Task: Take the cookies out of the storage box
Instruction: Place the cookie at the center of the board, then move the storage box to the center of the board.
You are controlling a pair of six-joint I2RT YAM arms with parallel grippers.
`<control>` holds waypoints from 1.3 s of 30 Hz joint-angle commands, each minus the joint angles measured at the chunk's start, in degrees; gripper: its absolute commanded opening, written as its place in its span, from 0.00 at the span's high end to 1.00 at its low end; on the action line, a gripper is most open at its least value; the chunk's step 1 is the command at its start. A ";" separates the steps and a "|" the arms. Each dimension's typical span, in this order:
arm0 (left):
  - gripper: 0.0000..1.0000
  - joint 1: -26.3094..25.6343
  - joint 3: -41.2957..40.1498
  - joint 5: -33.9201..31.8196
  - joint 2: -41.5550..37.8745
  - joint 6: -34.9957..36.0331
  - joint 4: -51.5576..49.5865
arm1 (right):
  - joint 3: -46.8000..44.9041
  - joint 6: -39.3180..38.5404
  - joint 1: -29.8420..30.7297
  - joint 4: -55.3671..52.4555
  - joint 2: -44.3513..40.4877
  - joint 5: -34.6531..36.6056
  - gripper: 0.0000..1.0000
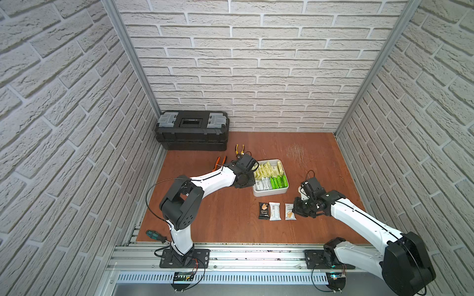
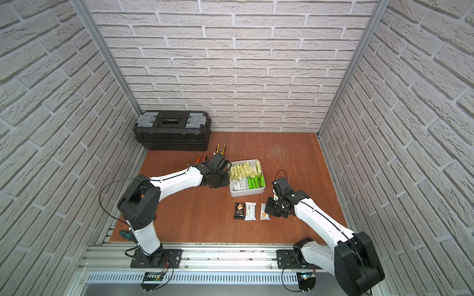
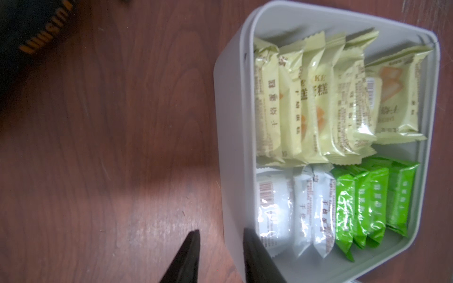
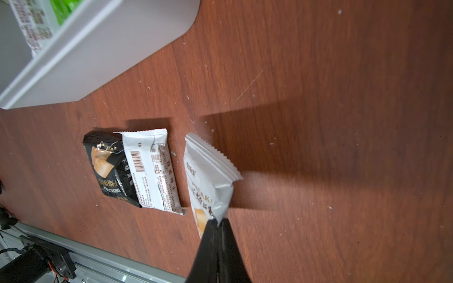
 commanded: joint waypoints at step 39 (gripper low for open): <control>0.83 -0.05 6.43 -8.63 5.51 3.19 -10.25 | 2.19 1.00 -0.40 -2.40 -10.53 8.71 0.54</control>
